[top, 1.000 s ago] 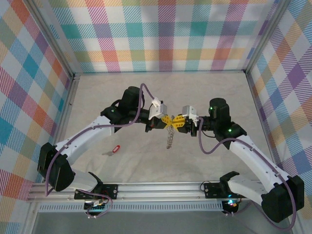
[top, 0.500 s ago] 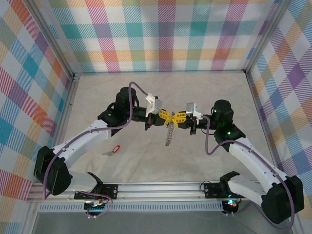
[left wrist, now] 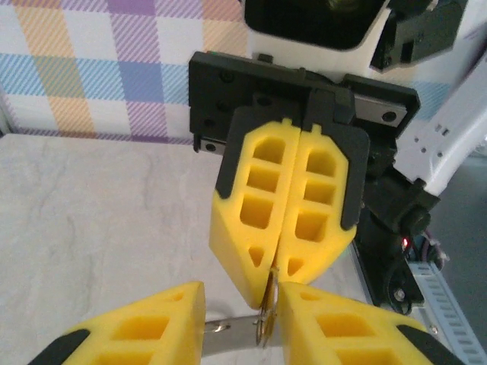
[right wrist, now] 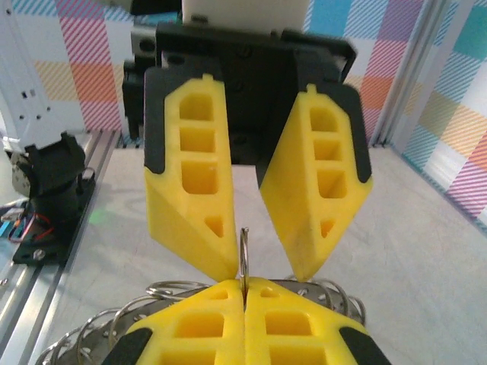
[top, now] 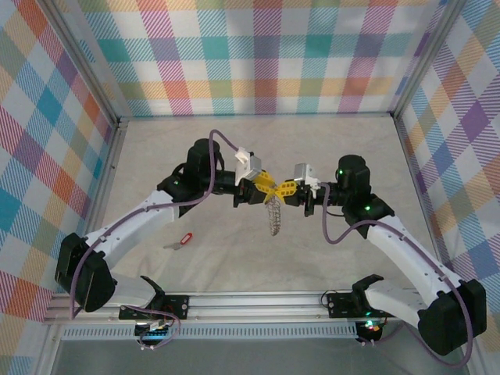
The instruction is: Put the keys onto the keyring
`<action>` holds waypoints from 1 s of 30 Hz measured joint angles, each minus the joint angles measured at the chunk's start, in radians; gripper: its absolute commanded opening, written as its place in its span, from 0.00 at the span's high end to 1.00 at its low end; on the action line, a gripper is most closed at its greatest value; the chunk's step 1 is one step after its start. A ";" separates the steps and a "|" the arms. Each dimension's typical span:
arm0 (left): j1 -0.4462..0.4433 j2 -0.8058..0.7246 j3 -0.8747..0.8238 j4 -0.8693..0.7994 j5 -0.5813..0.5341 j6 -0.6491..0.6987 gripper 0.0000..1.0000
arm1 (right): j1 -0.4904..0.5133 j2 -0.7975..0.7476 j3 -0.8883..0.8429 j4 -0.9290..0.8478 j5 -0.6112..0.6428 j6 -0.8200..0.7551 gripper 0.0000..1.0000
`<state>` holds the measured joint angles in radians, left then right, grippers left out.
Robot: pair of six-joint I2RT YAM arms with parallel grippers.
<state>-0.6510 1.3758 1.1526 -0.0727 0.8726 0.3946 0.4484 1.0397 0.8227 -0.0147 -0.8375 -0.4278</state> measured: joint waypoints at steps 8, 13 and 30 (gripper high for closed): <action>-0.016 0.074 0.153 -0.247 0.000 0.121 0.82 | 0.016 0.022 0.097 -0.229 0.075 -0.129 1.00; -0.015 0.095 0.156 -0.341 -0.011 0.173 0.74 | 0.026 0.029 0.098 -0.293 0.111 -0.143 1.00; -0.016 0.093 0.127 -0.337 -0.049 0.197 0.81 | 0.029 0.012 0.098 -0.345 0.143 -0.180 1.00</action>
<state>-0.6666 1.4685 1.2793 -0.4095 0.8238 0.5915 0.4774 1.0519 0.9207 -0.3595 -0.6949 -0.6075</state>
